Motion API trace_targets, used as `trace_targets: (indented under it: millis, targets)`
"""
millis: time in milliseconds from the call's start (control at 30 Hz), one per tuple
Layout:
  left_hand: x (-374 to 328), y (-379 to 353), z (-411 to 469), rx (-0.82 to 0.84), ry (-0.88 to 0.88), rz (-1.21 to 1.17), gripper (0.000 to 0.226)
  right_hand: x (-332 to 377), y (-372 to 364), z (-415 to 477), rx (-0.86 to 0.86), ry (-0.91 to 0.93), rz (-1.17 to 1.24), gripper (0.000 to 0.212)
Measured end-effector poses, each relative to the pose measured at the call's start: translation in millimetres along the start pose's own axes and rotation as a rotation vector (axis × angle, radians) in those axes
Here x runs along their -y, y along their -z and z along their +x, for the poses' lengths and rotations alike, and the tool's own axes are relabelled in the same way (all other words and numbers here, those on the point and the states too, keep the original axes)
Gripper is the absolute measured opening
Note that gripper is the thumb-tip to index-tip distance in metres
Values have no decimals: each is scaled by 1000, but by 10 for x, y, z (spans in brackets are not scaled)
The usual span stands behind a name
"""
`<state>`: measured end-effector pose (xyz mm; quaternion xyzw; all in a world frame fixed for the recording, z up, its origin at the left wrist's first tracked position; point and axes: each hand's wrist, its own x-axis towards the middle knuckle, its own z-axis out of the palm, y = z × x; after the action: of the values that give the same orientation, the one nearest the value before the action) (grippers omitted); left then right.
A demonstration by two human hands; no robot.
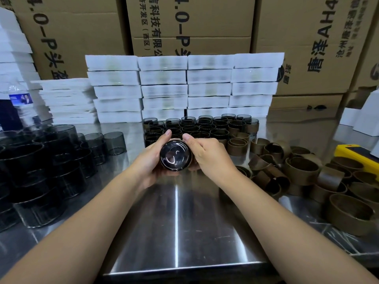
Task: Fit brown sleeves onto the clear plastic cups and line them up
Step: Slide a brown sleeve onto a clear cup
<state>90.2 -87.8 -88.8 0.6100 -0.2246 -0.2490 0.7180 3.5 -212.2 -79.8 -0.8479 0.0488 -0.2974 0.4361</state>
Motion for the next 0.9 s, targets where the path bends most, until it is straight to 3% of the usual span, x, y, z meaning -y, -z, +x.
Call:
trace_targets:
  millis: [367,600,733,900]
  targets:
    - [8,11,-7,8,-23,30,50,29,7,-28,22,25,2,53]
    - [24,-3,7,8,-66,-3,48,-15,14,-22,6,54,-64,39]
    - [39,-23,55,-191,-94,-40,34,-23,23,-8,-82,73,-137,37]
    - [-13,99,80,-387,-144,-267,23,-20,129,46,-303,-13,-11,40]
